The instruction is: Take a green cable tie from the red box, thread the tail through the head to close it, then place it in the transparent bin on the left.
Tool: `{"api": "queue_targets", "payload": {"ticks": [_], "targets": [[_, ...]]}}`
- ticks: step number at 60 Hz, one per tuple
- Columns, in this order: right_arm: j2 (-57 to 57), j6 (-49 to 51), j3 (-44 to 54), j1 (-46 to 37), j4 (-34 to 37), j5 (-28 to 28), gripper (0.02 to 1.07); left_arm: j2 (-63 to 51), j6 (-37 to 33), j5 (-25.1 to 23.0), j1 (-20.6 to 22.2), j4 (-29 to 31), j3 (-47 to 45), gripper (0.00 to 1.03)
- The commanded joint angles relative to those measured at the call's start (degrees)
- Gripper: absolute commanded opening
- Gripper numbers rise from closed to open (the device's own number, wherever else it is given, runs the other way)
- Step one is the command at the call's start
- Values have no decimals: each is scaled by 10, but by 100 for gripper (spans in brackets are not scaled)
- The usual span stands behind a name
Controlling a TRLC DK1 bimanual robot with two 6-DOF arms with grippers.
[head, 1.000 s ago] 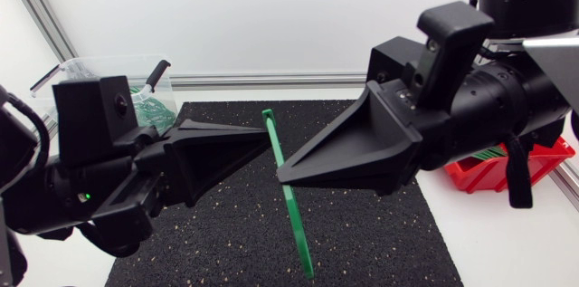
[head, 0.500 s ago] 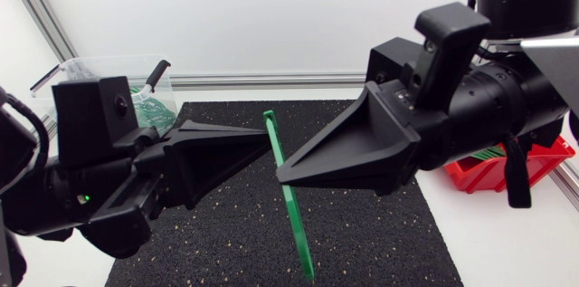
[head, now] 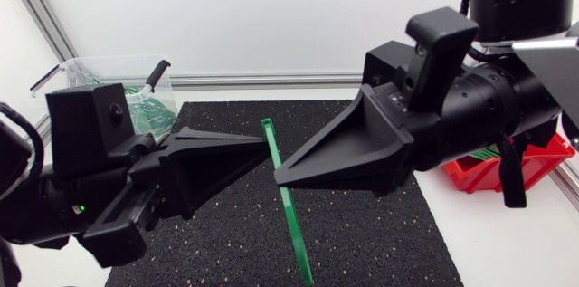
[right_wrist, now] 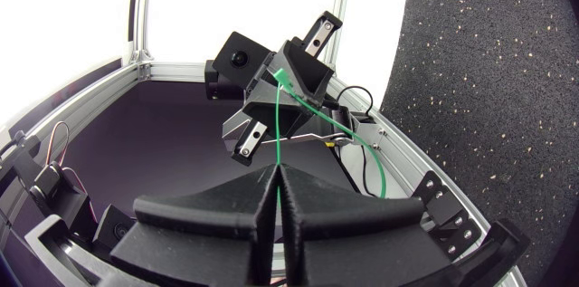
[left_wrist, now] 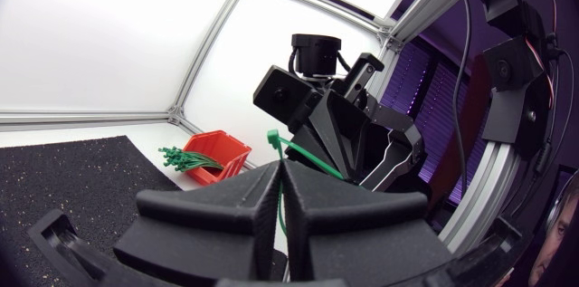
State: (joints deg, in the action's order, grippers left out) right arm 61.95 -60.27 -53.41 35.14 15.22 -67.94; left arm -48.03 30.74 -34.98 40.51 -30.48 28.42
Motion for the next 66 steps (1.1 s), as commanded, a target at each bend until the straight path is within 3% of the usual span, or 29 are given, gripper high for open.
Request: {"api": "queue_targets", "payload": {"ticks": [1,11,18,44,66], "targets": [[9,-17,-3,-2,-5,1,8,11,-24,4,19,-4,-15,4],[12,-18,-6,-2,-5,4,8,35,-95,70,81,25,-25,4],[14,-18,-8,-4,1,7,8,42,-121,84,92,35,-26,4],[8,-17,3,-2,23,10,8,52,-141,96,54,36,-13,4],[23,-18,-2,-4,19,10,8,43,-186,93,77,42,-19,4]]}}
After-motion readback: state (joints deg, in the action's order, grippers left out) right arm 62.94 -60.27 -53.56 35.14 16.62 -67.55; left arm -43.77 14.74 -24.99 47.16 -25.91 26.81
